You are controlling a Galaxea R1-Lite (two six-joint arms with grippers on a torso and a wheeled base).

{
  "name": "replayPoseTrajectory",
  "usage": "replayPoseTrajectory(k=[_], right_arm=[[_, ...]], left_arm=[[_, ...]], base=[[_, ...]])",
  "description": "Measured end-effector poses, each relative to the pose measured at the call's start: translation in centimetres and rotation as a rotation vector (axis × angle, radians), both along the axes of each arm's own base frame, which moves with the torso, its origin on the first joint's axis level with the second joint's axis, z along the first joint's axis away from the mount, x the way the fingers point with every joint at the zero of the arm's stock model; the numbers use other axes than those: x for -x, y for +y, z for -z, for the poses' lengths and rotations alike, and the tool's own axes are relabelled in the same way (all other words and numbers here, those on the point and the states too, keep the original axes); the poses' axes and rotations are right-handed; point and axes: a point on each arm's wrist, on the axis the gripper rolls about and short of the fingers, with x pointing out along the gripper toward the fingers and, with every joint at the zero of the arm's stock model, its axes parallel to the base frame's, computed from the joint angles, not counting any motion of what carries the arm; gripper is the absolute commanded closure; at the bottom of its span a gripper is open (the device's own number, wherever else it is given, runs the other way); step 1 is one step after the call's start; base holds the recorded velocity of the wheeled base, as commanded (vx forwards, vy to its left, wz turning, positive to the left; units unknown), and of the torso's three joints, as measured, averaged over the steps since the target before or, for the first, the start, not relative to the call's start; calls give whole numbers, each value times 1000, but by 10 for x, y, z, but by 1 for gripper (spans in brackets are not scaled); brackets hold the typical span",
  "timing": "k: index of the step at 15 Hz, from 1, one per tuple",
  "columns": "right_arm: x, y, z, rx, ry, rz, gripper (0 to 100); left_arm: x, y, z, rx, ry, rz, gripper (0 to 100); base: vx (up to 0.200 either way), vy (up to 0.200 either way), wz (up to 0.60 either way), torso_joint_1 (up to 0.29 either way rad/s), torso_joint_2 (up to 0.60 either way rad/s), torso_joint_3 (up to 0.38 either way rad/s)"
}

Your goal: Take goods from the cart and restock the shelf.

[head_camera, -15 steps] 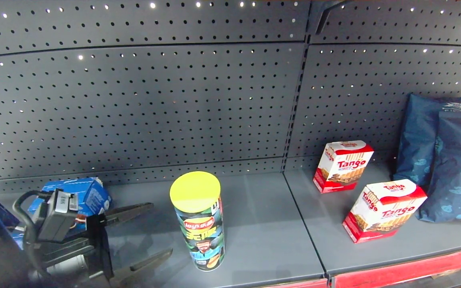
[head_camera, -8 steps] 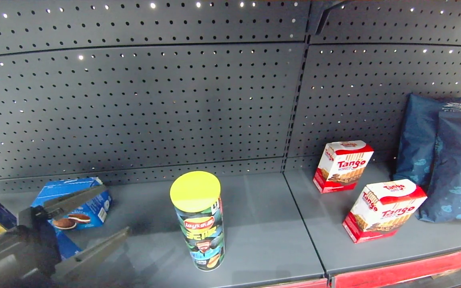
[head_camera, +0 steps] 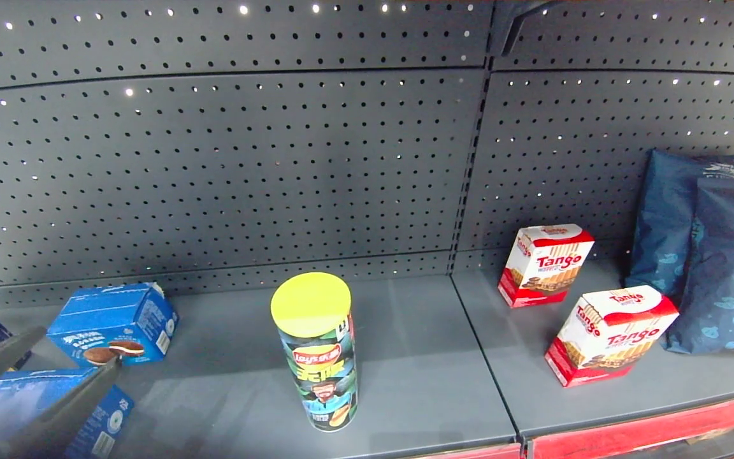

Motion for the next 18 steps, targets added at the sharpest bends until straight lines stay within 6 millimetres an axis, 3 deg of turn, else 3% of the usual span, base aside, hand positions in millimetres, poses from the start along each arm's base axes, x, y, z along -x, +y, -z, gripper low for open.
replayPoseTrajectory(k=[7, 10, 18], right_arm=[[1, 0, -4, -3, -13, 0, 100], [1, 0, -5, -4, -18, 0, 100], [3, 1, -11, -3, -39, -76, 100]], left_arm=[[83, 1, 43, 1, 85, -207, 0], [93, 6, 68, -75, 143, -475, 0], [98, 6, 76, -61, 106, -420, 0]], base=[[0, 0, 0, 0, 0, 0], [0, 0, 0, 0, 0, 0], [0, 0, 0, 0, 0, 0]])
